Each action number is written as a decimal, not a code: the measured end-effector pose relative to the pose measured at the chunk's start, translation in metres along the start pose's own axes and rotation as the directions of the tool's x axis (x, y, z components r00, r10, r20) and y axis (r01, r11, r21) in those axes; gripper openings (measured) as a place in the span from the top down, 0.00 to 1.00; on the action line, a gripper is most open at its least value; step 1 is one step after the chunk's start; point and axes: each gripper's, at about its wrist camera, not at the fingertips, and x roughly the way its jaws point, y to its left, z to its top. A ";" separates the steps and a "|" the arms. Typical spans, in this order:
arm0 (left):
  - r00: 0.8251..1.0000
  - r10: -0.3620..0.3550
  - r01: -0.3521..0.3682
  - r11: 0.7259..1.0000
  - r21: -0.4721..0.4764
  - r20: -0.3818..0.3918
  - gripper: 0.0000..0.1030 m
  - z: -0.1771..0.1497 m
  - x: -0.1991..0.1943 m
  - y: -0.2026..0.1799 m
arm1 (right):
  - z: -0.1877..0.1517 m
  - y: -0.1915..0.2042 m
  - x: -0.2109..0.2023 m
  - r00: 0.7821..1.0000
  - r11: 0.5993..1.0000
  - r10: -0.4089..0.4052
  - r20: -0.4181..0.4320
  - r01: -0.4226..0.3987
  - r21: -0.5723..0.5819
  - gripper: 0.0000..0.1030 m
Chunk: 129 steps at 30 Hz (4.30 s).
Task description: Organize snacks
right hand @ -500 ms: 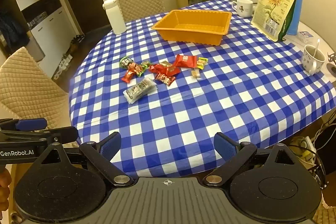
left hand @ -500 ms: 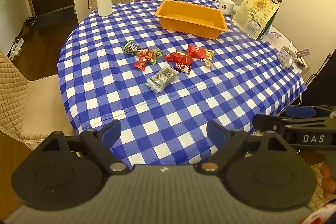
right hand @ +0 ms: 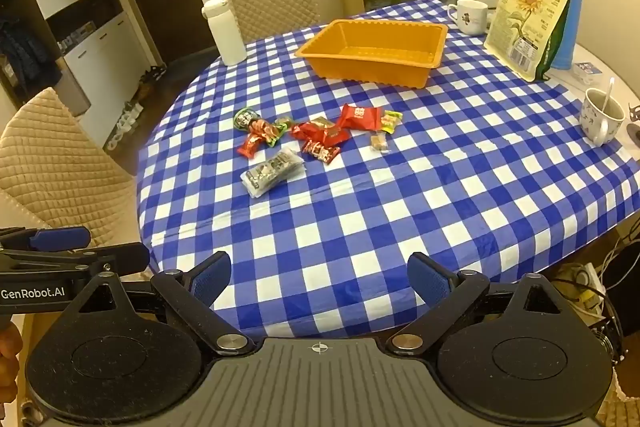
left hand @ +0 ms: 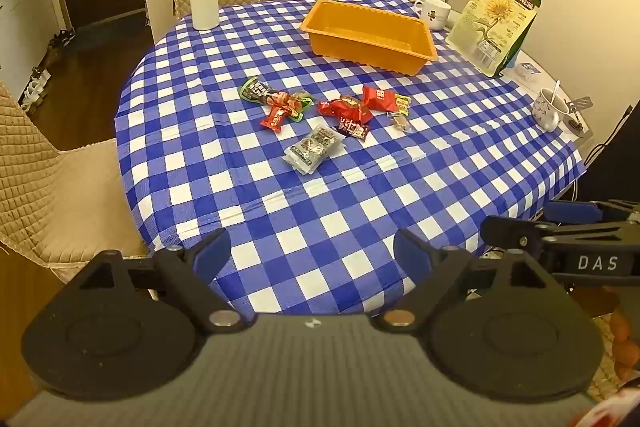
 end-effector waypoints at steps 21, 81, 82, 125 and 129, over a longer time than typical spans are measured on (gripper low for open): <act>1.000 -0.001 0.001 1.000 0.002 0.004 0.15 0.000 -0.006 0.012 | 0.002 0.000 -0.006 1.000 1.000 0.006 0.010 -0.006 -0.002 0.08; 1.000 0.015 -0.016 1.000 -0.017 -0.013 0.15 0.011 0.008 0.007 | 0.012 0.000 -0.001 1.000 1.000 0.008 0.009 -0.008 -0.005 0.08; 1.000 0.016 -0.016 1.000 -0.018 -0.014 0.15 0.012 0.009 0.006 | 0.013 0.000 0.002 1.000 1.000 0.008 0.007 -0.008 -0.004 0.08; 0.999 0.025 -0.016 0.986 0.163 -0.049 0.30 0.074 0.213 -0.004 | 0.092 -0.141 0.109 0.999 0.999 -0.011 -0.033 0.013 0.044 0.08; 0.997 0.033 -0.020 0.980 0.196 -0.065 0.34 0.078 0.228 -0.008 | 0.097 -0.150 0.117 0.999 0.999 -0.010 -0.042 0.012 0.048 0.08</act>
